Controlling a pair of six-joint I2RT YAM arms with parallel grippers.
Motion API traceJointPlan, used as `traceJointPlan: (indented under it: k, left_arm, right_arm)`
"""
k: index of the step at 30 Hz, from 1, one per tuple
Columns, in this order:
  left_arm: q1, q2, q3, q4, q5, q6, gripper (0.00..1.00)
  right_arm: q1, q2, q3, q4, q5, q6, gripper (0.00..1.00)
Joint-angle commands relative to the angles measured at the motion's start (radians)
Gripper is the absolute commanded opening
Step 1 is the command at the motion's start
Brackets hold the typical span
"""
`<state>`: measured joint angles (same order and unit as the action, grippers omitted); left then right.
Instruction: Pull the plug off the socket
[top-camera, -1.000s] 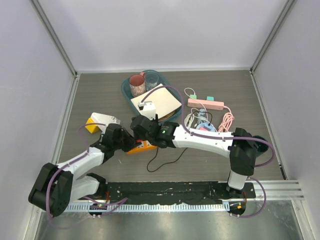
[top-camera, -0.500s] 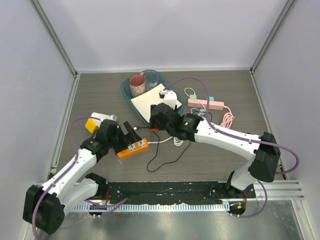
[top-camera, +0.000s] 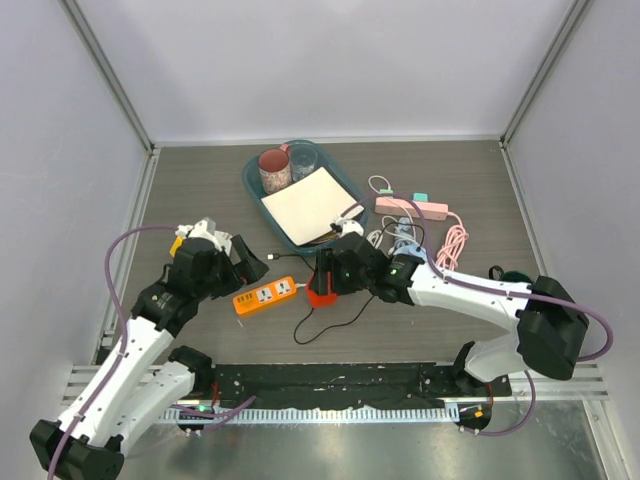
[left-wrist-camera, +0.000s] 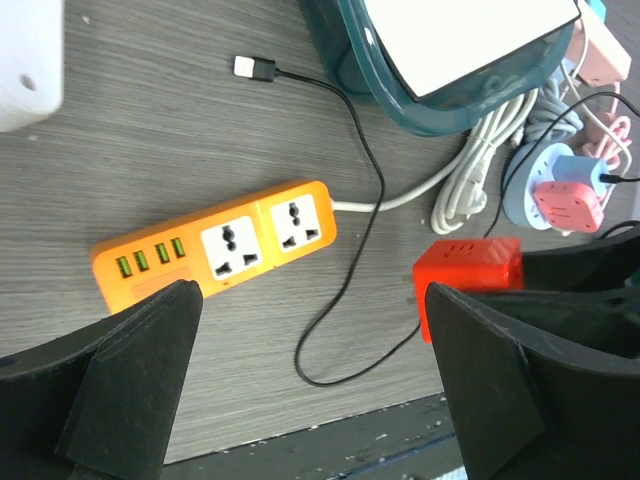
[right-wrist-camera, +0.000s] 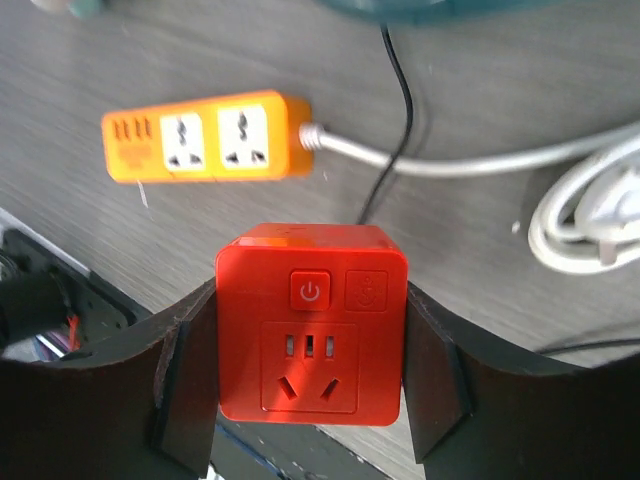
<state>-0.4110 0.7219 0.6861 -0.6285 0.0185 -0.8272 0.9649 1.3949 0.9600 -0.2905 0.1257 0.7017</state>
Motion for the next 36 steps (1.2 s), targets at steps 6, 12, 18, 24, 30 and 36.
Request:
traceJointPlan:
  k: [6, 12, 18, 24, 30, 36]
  left_arm:
    - [0.005, -0.064, 0.063, -0.062, -0.086, 0.118, 1.0]
    - [0.003, -0.058, 0.047, -0.05, -0.075, 0.119, 1.0]
    - [0.003, -0.061, 0.038, -0.043, -0.094, 0.115, 1.0]
    - [0.003, -0.022, 0.039, -0.037, -0.078, 0.117, 1.0]
    - [0.003, -0.024, 0.04, -0.034, -0.084, 0.117, 1.0]
    - [0.005, -0.024, 0.041, -0.037, -0.081, 0.117, 0.99]
  right_arm:
    - [0.001, -0.079, -0.162, 0.198, -0.084, 0.059, 0.02]
    - [0.001, -0.005, -0.19, 0.249, -0.112, 0.077, 0.06]
    - [0.001, 0.0, -0.234, 0.318, -0.155, 0.113, 0.12]
    - [0.003, 0.026, -0.26, 0.338, -0.166, 0.134, 0.17]
    - [-0.002, 0.007, -0.287, 0.343, -0.141, 0.151, 0.36]
    - [-0.048, -0.014, -0.271, 0.298, -0.138, 0.125, 0.68]
